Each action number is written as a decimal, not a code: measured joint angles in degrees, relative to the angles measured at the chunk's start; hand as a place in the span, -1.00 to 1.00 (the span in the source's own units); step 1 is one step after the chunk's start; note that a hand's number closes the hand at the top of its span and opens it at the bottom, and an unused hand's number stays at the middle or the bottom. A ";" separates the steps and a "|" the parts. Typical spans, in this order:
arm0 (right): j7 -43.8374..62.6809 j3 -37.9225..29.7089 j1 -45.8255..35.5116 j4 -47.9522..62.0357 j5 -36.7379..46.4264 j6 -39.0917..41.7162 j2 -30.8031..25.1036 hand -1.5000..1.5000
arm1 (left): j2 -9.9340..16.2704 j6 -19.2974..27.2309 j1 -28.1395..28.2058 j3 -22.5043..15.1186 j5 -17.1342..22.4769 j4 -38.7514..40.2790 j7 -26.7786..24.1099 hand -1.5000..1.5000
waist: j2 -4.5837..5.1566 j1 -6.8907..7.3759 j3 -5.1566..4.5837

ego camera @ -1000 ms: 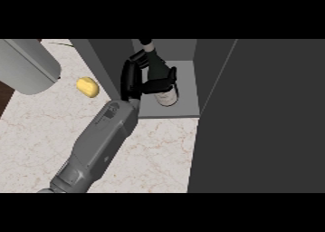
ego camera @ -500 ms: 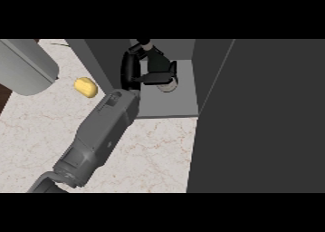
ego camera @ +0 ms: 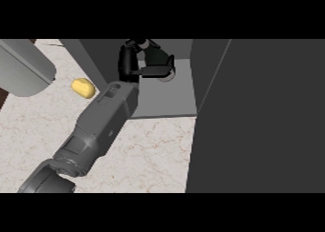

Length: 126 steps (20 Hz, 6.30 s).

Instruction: Pick up the wine, place it into the cabinet and close the cabinet

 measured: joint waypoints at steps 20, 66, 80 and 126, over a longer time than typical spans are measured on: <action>0.27 1.55 -1.43 0.51 0.15 -0.19 0.57 -1.00 | -0.26 -3.94 -3.41 7.20 4.32 7.78 -2.16 1.00 | 0.32 -1.10 0.11; -1.63 1.72 -0.41 1.35 -0.46 1.22 0.80 -1.00 | -0.54 -7.34 0.16 5.45 -1.39 10.97 -8.90 -1.00 | 0.75 -1.69 -0.09; 0.09 2.92 -1.39 1.35 -0.51 -0.06 1.26 -1.00 | -0.52 -12.74 1.99 1.89 5.29 8.53 -9.55 -1.00 | -0.06 -1.95 -0.09; 1.40 1.09 2.28 -0.09 -0.23 1.68 -0.95 1.00 | 15.55 17.85 63.57 -44.08 4.60 -87.56 8.30 -1.00 | -0.89 2.82 0.04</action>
